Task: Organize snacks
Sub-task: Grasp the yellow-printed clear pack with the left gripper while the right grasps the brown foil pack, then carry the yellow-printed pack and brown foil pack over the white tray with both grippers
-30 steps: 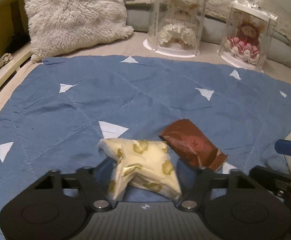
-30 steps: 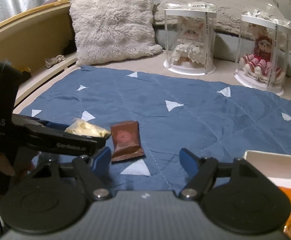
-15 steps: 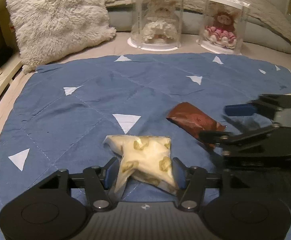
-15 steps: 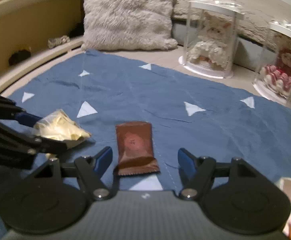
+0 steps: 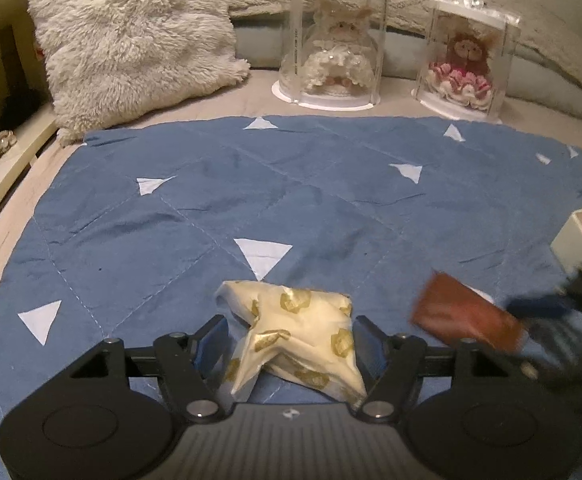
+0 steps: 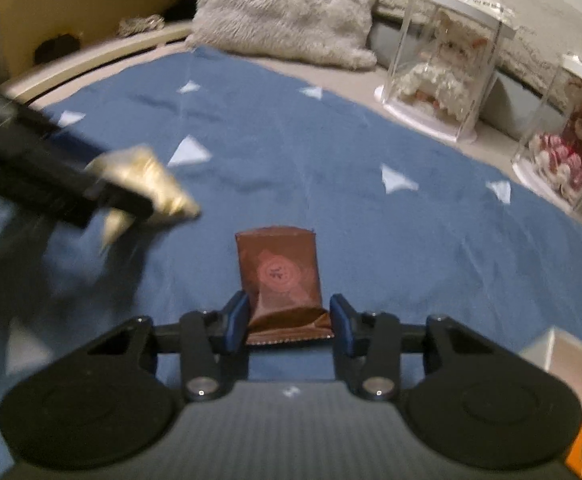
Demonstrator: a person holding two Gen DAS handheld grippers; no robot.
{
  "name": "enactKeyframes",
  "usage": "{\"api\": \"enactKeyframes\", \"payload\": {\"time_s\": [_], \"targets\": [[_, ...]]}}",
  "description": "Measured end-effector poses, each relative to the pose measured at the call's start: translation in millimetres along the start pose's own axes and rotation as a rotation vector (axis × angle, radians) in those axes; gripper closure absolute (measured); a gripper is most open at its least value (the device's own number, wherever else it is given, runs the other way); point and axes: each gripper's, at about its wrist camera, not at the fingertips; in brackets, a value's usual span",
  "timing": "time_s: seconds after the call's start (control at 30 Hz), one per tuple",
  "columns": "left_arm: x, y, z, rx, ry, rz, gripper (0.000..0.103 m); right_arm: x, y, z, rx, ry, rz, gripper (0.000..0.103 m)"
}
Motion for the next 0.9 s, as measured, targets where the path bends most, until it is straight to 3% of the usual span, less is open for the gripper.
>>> {"api": "enactKeyframes", "payload": {"time_s": [0.17,0.23,0.27,0.4,0.5,0.8,0.9], "targets": [[4.4,0.2,11.0,0.069,0.002,-0.008,0.033,-22.7,-10.4,-10.4,-0.012,0.074,-0.075,0.051],[8.5,0.2,15.4,0.109,0.033,-0.014,0.033,-23.1,-10.1,-12.7,-0.031,0.116,-0.055,0.037],[10.6,-0.5,16.9,0.122,0.040,-0.022,0.033,-20.9,-10.0,-14.1,-0.047,0.109,-0.037,0.036],[14.8,-4.3,18.5,0.139,0.029,-0.041,0.033,-4.9,-9.1,-12.9,-0.009,0.127,-0.054,0.038],[16.7,-7.8,17.6,0.137,0.021,-0.045,0.040,2.6,-7.0,-14.3,-0.015,0.140,-0.060,0.040],[15.0,-9.6,11.3,0.054,0.038,-0.033,0.046,-0.1,-11.6,-14.9,-0.009,0.127,-0.046,0.055],[14.2,-9.5,11.9,0.022,0.057,-0.027,0.049,0.2,-9.5,-16.1,-0.009,0.117,-0.049,0.055]]}}
Point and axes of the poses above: each gripper's, at about its wrist camera, not at the fingertips, and x roughly the way its jaws point, z to its right, y to its top, and after that the axes turned 15 degrees about z, right-handed
